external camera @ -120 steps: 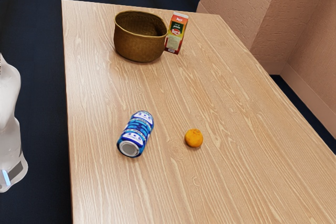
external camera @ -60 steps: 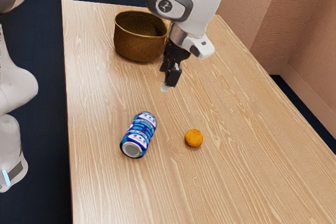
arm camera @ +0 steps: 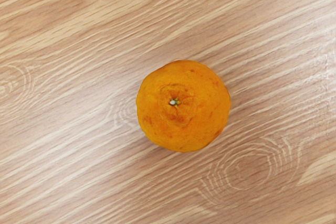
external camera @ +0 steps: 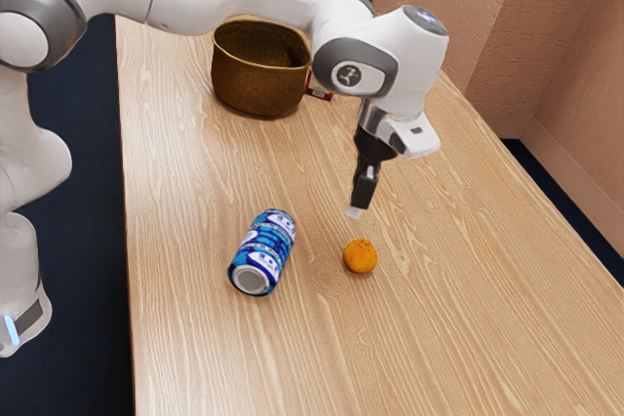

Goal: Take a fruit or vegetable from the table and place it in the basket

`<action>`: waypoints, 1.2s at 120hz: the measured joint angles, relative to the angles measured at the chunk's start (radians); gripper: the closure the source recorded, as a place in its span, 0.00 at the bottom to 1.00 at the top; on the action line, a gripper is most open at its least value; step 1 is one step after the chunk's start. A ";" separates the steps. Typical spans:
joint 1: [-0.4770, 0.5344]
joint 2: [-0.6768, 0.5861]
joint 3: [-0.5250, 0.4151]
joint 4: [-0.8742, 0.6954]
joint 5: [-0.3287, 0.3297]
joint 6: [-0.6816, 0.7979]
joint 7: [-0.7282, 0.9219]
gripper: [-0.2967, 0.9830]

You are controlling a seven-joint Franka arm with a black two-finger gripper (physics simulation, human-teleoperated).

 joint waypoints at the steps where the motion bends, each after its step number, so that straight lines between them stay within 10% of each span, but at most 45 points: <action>1: -0.004 0.001 -0.001 -0.001 -0.003 0.005 0.004 0.25; 115: 0.016 0.023 0.057 -0.099 -0.101 0.207 0.225 0.25; 144: -0.091 -0.006 0.064 -0.023 0.006 0.166 0.232 0.25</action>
